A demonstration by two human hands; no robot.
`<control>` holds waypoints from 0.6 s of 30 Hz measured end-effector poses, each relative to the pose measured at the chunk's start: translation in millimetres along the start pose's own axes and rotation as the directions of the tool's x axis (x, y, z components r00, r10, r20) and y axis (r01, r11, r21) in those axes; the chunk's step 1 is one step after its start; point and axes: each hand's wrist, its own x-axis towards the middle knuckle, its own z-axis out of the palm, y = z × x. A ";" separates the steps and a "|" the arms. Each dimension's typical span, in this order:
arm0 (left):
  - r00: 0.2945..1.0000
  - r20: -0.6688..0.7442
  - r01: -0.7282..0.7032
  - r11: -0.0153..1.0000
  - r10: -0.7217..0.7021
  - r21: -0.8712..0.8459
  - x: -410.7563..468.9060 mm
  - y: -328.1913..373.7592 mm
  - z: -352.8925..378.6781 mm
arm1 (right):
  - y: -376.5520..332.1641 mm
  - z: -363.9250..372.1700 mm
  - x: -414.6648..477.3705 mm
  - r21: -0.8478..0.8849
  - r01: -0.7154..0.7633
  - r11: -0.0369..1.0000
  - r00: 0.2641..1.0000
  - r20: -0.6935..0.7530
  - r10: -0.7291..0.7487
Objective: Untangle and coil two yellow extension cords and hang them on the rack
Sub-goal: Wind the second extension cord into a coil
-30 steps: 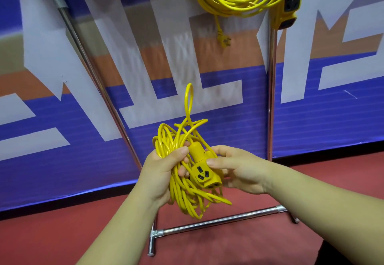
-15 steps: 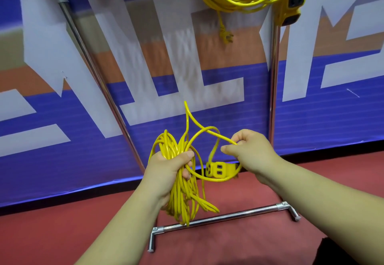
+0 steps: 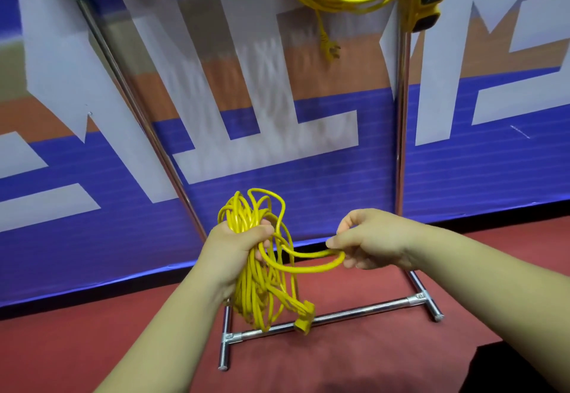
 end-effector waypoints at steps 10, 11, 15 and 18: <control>0.977 0.173 -0.143 0.986 0.127 0.081 -7.4 14.7 -7.3 | 21.3 25.6 21.7 0.002 0.157 0.988 0.985 0.066 -0.157; 0.973 0.182 -0.154 0.985 0.139 0.072 -8.5 15.4 -7.0 | 22.4 31.2 22.8 0.002 0.181 0.983 0.981 0.069 -0.181; 0.965 0.212 -0.177 0.980 0.155 0.088 -10.6 14.6 -7.2 | 22.0 55.1 26.0 0.060 0.321 0.945 0.944 0.055 -0.324; 0.965 0.215 -0.171 0.983 0.153 0.071 -11.4 14.0 -8.2 | 22.5 66.5 31.2 0.074 0.361 0.930 0.932 0.013 -0.363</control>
